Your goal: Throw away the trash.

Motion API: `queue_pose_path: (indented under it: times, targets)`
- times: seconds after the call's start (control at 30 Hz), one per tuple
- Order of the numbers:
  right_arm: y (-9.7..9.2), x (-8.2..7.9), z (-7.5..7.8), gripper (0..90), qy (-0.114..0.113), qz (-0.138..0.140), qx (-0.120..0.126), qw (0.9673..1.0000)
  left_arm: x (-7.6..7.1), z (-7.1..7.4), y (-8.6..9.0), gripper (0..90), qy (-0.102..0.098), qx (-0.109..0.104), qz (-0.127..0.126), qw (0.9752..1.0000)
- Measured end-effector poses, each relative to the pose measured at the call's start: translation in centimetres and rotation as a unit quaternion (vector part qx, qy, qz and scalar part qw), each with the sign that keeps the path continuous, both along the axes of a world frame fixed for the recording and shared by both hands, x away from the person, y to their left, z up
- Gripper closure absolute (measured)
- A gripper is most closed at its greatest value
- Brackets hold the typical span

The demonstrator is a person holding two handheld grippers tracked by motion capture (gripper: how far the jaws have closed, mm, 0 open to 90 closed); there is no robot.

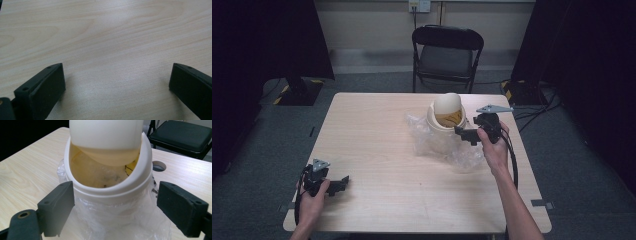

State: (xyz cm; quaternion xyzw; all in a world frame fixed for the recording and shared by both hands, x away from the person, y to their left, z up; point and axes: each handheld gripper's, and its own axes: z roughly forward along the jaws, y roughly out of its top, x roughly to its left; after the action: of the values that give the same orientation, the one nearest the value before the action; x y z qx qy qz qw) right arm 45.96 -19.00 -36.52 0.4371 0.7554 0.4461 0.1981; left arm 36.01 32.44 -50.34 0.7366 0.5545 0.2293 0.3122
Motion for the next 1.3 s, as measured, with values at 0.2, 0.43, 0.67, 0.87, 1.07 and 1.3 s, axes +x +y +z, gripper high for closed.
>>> queue_pose_path:
  times: [0.2,0.43,0.67,0.87,1.07,1.3]
  targets:
    - [-0.7,-1.0,-0.7,14.0,0.007,-0.006,0.000,1.0000,0.0,0.0,0.0,0.0,0.000,-0.001,0.001,1.0000]
    - [-1.6,-2.3,-1.4,14.0,0.009,-0.012,0.005,0.9999,0.0,0.0,0.0,0.0,0.000,-0.001,0.001,1.0000]
    - [-2.1,-3.4,-2.0,14.2,0.016,-0.015,0.002,0.9998,0.0,0.0,0.0,0.0,0.000,0.000,0.001,1.0000]
    - [-2.9,-4.6,-2.3,14.1,0.018,-0.018,0.002,0.9997,0.0,0.0,0.0,0.0,0.000,0.000,0.000,1.0000]
    - [-3.9,-5.7,-3.0,14.0,0.023,-0.023,-0.004,0.9995,-0.1,0.0,-0.2,0.0,-0.001,-0.002,-0.005,1.0000]
    - [-5.1,-6.7,-4.1,14.3,0.029,-0.035,-0.009,0.9989,-0.1,0.0,-0.2,0.0,-0.001,-0.001,-0.005,1.0000]
